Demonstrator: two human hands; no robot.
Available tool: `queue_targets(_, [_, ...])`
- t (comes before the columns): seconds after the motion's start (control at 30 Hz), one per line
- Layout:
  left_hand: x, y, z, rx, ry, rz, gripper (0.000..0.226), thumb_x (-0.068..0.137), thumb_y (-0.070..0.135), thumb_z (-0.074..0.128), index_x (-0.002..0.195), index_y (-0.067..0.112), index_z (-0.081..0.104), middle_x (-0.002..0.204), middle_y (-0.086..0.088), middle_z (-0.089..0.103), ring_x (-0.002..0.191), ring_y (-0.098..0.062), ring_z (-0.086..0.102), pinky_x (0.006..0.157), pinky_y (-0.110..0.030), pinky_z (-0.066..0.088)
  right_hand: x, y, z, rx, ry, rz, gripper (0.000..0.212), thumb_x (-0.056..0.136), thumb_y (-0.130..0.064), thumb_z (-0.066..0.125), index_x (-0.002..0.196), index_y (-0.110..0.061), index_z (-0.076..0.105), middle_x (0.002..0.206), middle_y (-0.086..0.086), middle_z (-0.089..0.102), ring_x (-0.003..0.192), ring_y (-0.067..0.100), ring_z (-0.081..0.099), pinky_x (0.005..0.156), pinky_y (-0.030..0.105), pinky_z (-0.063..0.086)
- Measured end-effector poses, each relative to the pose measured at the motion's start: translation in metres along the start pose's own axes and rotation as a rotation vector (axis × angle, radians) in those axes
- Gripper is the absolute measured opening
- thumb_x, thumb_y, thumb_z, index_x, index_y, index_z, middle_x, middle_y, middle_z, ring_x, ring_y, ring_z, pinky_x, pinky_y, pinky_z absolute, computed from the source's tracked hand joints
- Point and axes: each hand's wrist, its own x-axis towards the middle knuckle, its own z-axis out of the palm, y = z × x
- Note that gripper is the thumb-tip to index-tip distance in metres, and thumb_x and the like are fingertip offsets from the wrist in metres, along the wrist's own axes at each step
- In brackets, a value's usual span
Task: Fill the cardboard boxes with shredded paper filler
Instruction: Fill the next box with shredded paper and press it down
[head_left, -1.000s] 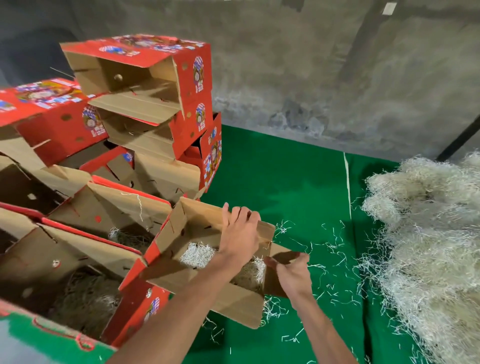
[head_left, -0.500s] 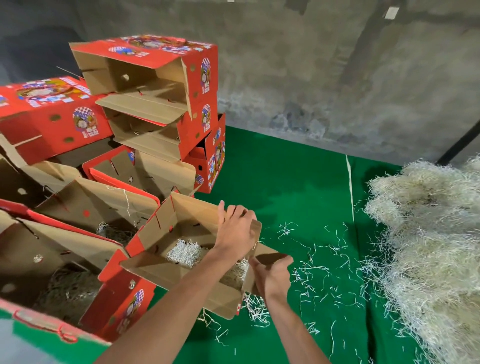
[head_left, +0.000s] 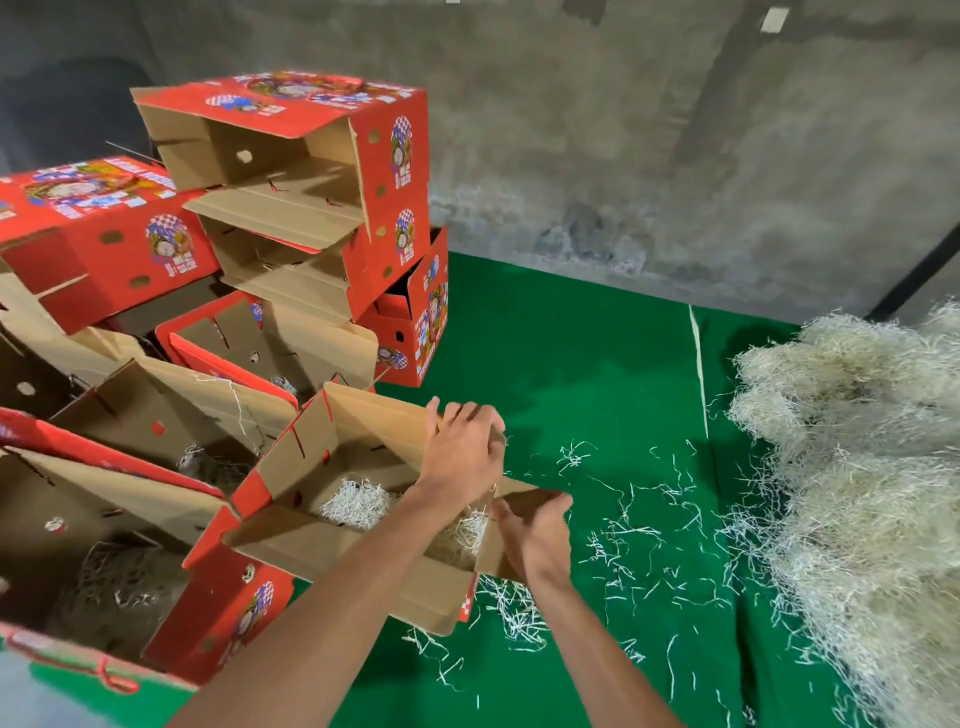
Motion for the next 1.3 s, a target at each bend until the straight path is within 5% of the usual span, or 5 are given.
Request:
queue_targets(0.43, [0.057, -0.019, -0.056, -0.187, 0.322, -0.084, 0.04, 0.09, 0.015, 0.065, 0.125, 0.018, 0.047, 0.128, -0.002, 0.049, 0.119, -0.022, 0.045, 0.098, -0.04, 0.046, 0.037, -0.109, -0.015, -0.049, 0.071, -0.312, 0.034, 0.093, -0.046, 0.059, 0.116, -0.022, 0.05, 0.11, -0.001, 0.063, 0.096, 0.023, 0.065, 0.085, 0.039, 0.054])
queue_targets(0.67, [0.133, -0.064, -0.142, -0.293, 0.806, -0.189, 0.083, 0.08, 0.016, 0.076, 0.146, 0.003, 0.027, 0.152, -0.015, 0.028, 0.144, -0.03, 0.025, 0.118, -0.043, 0.029, 0.057, -0.204, 0.013, 0.018, 0.025, -0.495, 0.034, 0.091, -0.049, 0.059, 0.114, -0.027, 0.047, 0.107, -0.009, 0.063, 0.092, 0.016, 0.065, 0.083, 0.038, 0.054])
queue_targets(0.87, [0.206, -0.093, -0.183, -0.215, 0.629, -0.291, 0.074, 0.081, 0.036, 0.078, 0.135, 0.0, 0.043, 0.126, -0.017, 0.056, 0.122, -0.036, 0.051, 0.102, -0.048, 0.042, 0.075, -0.268, 0.041, 0.071, -0.011, -0.574, 0.043, 0.09, -0.047, 0.058, 0.126, -0.026, 0.048, 0.112, -0.01, 0.065, 0.101, 0.012, 0.065, 0.09, 0.038, 0.054])
queue_targets(1.07, [0.247, -0.106, -0.188, -0.369, 0.403, -0.191, 0.045, 0.086, -0.002, 0.053, 0.13, 0.005, 0.048, 0.11, -0.023, 0.069, 0.103, -0.046, 0.063, 0.081, -0.042, 0.052, 0.096, -0.287, 0.055, 0.114, -0.095, -0.584, 0.042, 0.093, -0.05, 0.057, 0.129, -0.032, 0.046, 0.115, -0.015, 0.064, 0.103, 0.002, 0.063, 0.092, 0.033, 0.054])
queue_targets(1.3, [0.233, -0.064, -0.188, -0.404, 0.31, 0.001, 0.048, 0.09, -0.003, 0.047, 0.134, 0.012, 0.056, 0.115, -0.012, 0.072, 0.11, -0.037, 0.064, 0.09, -0.038, 0.052, 0.106, -0.268, 0.017, 0.177, -0.031, -0.605, 0.04, 0.099, -0.056, 0.047, 0.133, -0.037, 0.039, 0.114, -0.027, 0.057, 0.096, -0.018, 0.055, 0.076, 0.009, 0.04])
